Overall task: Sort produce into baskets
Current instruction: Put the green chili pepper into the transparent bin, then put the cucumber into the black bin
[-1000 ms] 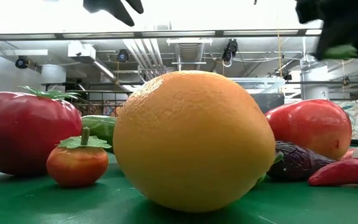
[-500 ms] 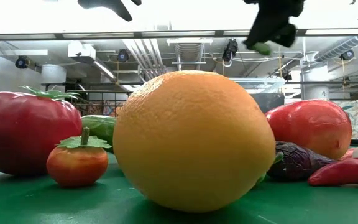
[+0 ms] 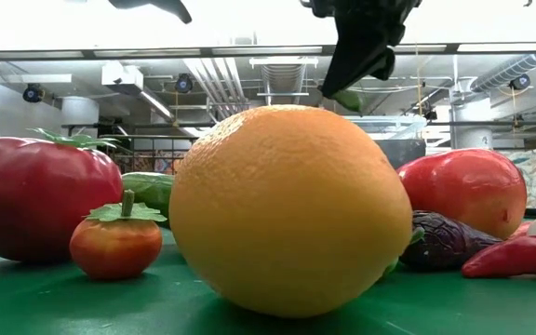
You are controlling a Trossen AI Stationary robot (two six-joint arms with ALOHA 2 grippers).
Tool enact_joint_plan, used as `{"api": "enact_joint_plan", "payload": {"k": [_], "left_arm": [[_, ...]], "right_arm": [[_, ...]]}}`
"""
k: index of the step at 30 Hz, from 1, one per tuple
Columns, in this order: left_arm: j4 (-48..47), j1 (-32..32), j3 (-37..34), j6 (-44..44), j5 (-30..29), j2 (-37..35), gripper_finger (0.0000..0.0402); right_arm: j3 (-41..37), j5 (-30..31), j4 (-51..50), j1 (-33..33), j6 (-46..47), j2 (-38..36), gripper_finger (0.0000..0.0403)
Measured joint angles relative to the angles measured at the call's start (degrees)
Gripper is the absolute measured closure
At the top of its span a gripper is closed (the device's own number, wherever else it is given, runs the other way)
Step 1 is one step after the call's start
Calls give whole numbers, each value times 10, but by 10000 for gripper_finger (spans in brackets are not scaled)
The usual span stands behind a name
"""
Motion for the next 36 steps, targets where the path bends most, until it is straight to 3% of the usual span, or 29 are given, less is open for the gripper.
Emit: {"api": "enact_joint_plan", "payload": {"k": [7,14,19,22,36], "left_arm": [[0,-1,0,0,-1,0,206],[0,-1,0,-9,-2,0,206],[0,-1,0,-11,-2,0,206],[0,-1,0,-11,-7,0,206],[-1,-29,0,-12,2,0,206]], "right_arm": [[38,38,-14,-43,-59,-17,390],[121,50,-127,-204,-80,-43,390],[115,-22,-172,-330,-80,-37,390],[99,-61,-169,-371,-87,-26,387],[96,-73,-163,-387,-105,-38,222]]}}
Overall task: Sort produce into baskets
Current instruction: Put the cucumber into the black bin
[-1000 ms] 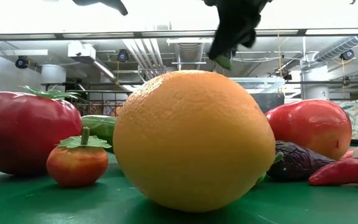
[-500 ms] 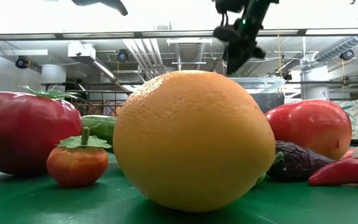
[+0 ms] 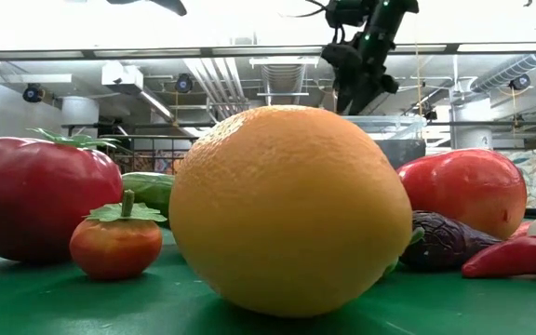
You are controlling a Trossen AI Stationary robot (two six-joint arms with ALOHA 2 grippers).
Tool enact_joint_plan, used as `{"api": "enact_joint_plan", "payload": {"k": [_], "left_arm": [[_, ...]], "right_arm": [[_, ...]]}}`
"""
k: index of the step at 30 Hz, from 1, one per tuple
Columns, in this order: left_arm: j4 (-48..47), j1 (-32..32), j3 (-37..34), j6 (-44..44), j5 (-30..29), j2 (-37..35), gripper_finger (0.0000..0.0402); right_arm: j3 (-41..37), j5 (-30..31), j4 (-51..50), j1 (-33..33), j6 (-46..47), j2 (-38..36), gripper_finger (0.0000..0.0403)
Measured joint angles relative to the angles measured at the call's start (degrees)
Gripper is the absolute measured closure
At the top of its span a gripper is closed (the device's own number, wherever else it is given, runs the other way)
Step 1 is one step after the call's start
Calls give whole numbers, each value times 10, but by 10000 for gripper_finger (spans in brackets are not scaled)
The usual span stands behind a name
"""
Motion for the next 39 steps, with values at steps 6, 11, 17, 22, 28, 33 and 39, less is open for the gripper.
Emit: {"api": "enact_joint_plan", "payload": {"k": [6,11,17,22,28,33,39], "left_arm": [[1,-62,0,0,18,20,206],[3,-107,0,3,17,74,206],[12,-113,0,-39,-7,145,205],[52,-107,0,15,-7,191,205],[53,-104,0,29,-2,234,206],[63,-100,-6,45,8,247,207],[168,-81,-88,91,72,211,244]], "right_arm": [[0,-8,0,16,12,-44,194],[0,-8,0,39,28,-82,182],[0,-8,0,61,37,-108,164],[0,-7,0,74,45,-112,145],[0,-11,-5,87,45,-112,123],[0,-14,-7,88,45,-110,106],[0,-15,-9,88,51,-109,90]]}}
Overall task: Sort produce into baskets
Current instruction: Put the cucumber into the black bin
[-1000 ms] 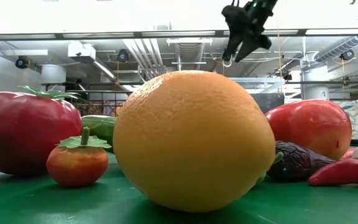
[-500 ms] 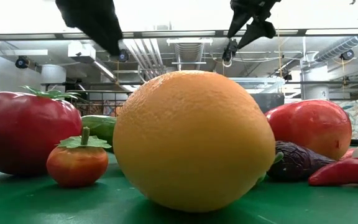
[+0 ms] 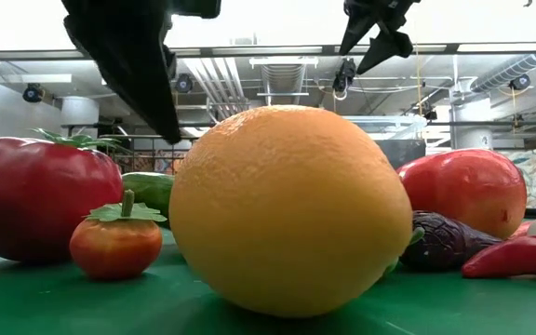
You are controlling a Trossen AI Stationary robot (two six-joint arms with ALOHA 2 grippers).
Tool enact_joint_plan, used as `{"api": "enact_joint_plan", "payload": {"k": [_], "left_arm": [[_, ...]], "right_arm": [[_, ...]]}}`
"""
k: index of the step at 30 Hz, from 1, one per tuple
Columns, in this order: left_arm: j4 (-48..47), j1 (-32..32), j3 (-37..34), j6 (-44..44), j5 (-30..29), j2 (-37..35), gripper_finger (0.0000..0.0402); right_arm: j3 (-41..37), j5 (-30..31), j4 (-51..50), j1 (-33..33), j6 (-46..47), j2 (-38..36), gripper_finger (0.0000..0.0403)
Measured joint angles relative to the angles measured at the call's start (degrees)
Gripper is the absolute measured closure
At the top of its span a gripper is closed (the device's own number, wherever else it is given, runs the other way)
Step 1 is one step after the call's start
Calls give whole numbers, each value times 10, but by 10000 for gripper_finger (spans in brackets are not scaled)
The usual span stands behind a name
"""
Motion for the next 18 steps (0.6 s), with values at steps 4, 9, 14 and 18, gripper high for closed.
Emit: {"api": "enact_joint_plan", "payload": {"k": [4,9,14,18], "left_arm": [[57,-1,-57,13,2,-50,273],[61,-1,-75,11,3,-71,278],[59,7,-69,-7,11,-57,237],[59,17,-71,-16,29,-40,195]], "right_arm": [[0,-2,-10,0,4,0,84],[-1,-2,-18,0,9,0,78],[-1,-3,-18,0,9,0,75],[-1,-2,-17,0,9,0,77]]}}
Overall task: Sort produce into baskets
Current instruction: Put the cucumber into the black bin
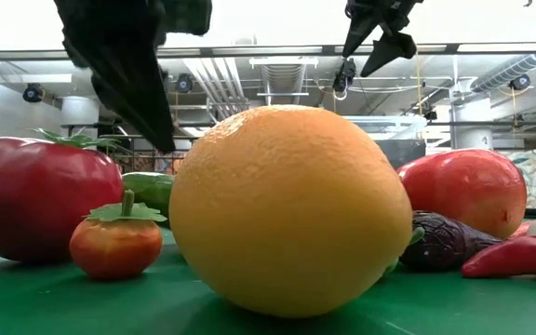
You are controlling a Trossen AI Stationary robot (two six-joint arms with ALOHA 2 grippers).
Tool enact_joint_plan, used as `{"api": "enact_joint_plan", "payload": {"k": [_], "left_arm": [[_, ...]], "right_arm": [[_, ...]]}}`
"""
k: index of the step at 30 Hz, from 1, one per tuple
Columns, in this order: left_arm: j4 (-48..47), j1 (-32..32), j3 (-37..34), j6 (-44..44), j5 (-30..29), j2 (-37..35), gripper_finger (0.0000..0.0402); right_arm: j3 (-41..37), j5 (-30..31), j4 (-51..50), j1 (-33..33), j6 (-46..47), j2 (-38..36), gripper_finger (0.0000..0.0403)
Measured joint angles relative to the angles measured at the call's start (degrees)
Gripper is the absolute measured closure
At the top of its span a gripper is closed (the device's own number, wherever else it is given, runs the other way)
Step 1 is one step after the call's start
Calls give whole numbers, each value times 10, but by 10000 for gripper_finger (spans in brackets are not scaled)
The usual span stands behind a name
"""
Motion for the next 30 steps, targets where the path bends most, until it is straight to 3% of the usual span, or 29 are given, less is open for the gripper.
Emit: {"api": "enact_joint_plan", "payload": {"k": [6,16,30], "left_arm": [[0,4,-2,22,-7,18,163],[14,10,-4,37,-8,53,171],[25,17,-4,38,0,60,282]], "right_arm": [[0,0,0,0,4,0,78],[-1,0,0,0,8,0,78],[-1,0,0,0,8,0,78]]}}
